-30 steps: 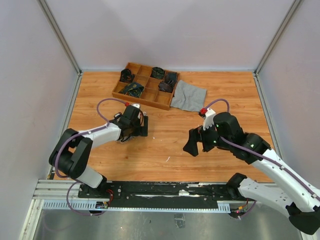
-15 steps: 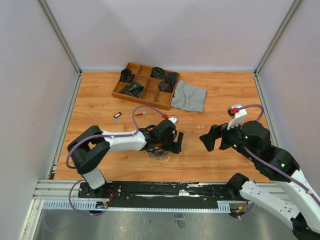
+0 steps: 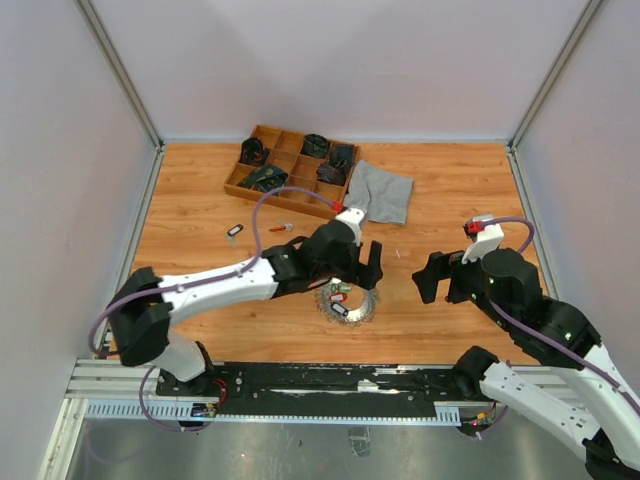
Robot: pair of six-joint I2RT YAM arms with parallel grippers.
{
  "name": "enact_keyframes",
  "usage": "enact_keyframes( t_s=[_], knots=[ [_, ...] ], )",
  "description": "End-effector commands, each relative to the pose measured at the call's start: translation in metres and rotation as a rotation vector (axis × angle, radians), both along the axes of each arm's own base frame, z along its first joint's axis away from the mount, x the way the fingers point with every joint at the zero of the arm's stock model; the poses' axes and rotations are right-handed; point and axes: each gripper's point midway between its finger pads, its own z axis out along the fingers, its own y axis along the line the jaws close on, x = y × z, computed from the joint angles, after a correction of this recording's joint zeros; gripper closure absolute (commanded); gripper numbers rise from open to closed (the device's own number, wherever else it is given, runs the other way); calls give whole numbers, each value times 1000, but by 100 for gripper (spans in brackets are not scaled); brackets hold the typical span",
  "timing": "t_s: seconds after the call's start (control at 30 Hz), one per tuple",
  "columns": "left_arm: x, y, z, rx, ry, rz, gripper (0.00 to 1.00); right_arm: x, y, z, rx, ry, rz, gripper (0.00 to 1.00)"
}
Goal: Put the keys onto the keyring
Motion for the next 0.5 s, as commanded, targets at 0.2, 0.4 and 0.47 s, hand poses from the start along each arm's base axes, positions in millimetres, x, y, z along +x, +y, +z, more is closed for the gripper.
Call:
enact_keyframes(
  t_s=[0.2, 0.4, 0.47],
  knots=[
    [44, 118, 50, -5, -166, 253, 0, 14, 20, -32, -70, 66, 57, 2],
    [65, 173, 48, -63, -151, 359, 0, 20, 41, -56, -120, 154, 132, 2],
    [69, 184, 48, -66, -160, 386, 0, 20, 50, -66, -122, 188, 168, 2]
  ],
)
